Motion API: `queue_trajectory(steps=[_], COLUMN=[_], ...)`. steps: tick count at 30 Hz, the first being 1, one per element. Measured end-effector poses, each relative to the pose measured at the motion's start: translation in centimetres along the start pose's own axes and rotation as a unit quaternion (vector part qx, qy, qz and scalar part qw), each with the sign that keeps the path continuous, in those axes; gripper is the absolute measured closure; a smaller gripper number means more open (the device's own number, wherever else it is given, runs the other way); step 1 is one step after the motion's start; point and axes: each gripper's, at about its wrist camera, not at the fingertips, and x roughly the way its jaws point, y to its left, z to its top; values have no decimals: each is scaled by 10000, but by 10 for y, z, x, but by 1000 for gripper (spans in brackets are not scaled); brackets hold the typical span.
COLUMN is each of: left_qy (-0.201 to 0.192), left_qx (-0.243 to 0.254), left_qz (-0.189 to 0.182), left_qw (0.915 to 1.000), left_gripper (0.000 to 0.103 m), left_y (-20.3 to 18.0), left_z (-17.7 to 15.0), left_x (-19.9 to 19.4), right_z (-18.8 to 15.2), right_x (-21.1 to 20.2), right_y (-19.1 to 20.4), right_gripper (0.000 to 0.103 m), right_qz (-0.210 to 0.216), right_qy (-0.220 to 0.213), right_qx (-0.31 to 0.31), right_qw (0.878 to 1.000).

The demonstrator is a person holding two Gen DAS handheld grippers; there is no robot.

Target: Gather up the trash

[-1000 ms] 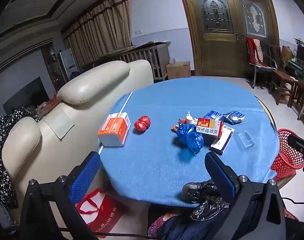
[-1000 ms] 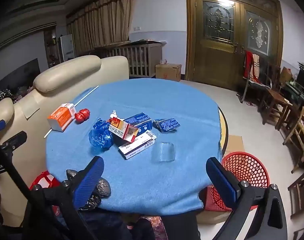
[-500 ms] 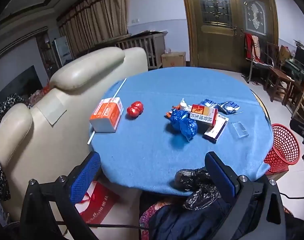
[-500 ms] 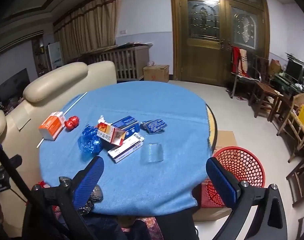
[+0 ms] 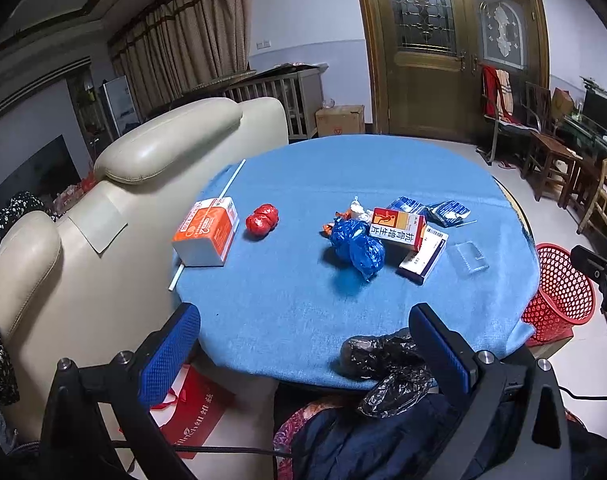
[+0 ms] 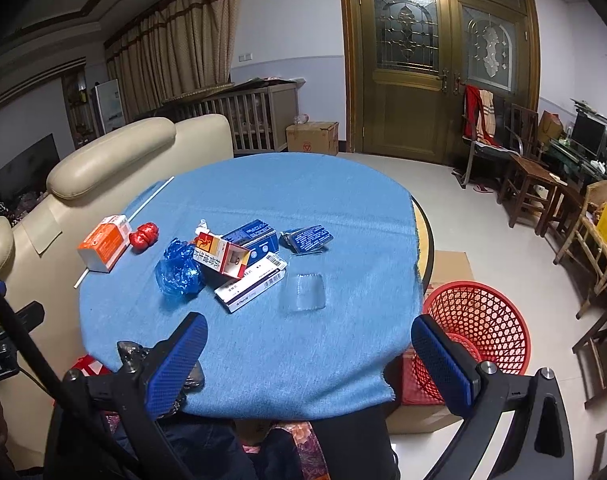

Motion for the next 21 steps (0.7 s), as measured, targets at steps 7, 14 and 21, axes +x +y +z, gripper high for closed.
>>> queue_trajectory(steps=[7,14,21], left_qy=[32,41,70], left_qx=[-4,-7,-5], left_qz=[51,82,105], left_qw=[10000,10000,9999], left_gripper=[0,0,0], left_y=[1,2,2], left_z=[-2,-3,-4], left_x=[0,0,2], right_z=[-2,-4,-5], right_x=[4,5,8], right_y=[1,5,4], right_gripper=[0,0,0], right_qz=[52,62,97], right_qy=[72,96,195], right_qx=[7,-44,-23], right_qw=[10000,9999,9998])
